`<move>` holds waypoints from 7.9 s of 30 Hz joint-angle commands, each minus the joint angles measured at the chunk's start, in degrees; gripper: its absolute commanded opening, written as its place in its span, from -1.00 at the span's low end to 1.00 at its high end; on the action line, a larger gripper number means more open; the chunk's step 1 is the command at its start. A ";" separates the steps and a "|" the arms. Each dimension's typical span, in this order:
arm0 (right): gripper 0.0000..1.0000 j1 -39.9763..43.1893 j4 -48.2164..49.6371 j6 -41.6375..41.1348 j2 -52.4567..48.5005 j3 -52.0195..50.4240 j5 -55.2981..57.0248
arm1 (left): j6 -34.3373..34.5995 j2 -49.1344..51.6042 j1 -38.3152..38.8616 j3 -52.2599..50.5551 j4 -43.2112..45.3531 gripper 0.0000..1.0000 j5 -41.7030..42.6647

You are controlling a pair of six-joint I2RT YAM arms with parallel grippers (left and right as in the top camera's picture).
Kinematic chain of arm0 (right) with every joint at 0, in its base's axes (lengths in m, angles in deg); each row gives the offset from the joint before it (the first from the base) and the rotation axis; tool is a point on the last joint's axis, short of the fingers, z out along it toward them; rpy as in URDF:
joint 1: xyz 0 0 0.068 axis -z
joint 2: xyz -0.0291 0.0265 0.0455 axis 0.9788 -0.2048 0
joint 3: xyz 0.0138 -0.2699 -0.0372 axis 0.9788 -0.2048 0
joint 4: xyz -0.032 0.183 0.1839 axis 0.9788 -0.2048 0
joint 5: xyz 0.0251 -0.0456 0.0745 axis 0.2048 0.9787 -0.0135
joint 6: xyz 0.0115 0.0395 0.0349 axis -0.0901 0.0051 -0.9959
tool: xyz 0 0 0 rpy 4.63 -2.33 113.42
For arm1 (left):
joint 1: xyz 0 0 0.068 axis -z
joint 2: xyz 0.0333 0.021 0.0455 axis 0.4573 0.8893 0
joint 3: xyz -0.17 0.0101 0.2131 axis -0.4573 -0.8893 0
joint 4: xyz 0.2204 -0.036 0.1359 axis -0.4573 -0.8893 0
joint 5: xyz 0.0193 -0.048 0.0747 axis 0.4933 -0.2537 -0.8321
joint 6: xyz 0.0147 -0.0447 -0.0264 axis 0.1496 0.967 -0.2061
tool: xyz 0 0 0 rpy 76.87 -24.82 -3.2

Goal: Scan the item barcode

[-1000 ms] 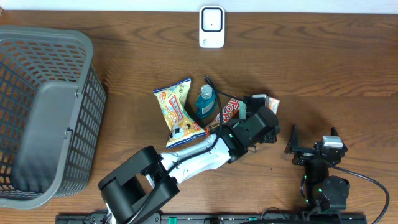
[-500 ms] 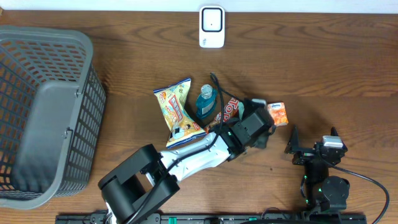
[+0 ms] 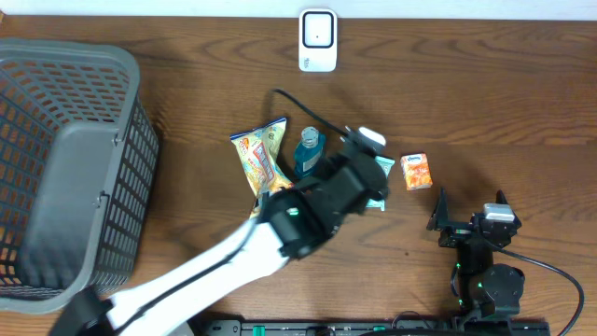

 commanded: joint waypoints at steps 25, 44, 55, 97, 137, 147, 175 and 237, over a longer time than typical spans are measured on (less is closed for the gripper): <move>0.99 -0.44 -0.20 0.66 0.13 -0.04 -0.26 | -43.19 -12.39 -25.73 25.90 -3.08 -0.04 -19.91; 0.99 -0.44 -0.17 0.66 0.13 -0.04 -0.28 | -26.60 -37.13 -32.48 11.37 -7.39 0.07 5.25; 0.99 -0.44 -0.15 0.61 0.13 -0.04 -0.09 | -14.25 -51.84 -54.05 5.51 -9.46 0.13 32.52; 0.99 -0.46 0.92 -43.12 -0.07 -0.04 -21.27 | -9.35 -74.29 -63.98 4.28 -14.58 0.99 31.85; 0.22 -0.46 -0.96 -66.20 -9.81 0.22 -11.50 | -2.21 -74.27 -63.95 -52.15 19.58 0.97 34.49; 0.52 -0.46 0.35 -74.64 -29.24 0.22 -14.01 | -2.19 -74.27 -63.95 -53.64 19.58 0.97 34.49; 0.71 -0.46 23.80 -70.31 -66.79 0.28 -11.28 | -6.34 -64.50 -63.95 -53.46 29.79 0.97 45.18; -0.97 4.48 6.62 -59.78 -61.94 14.56 -23.58 | -3.43 -68.74 -63.80 -53.46 52.43 0.97 70.51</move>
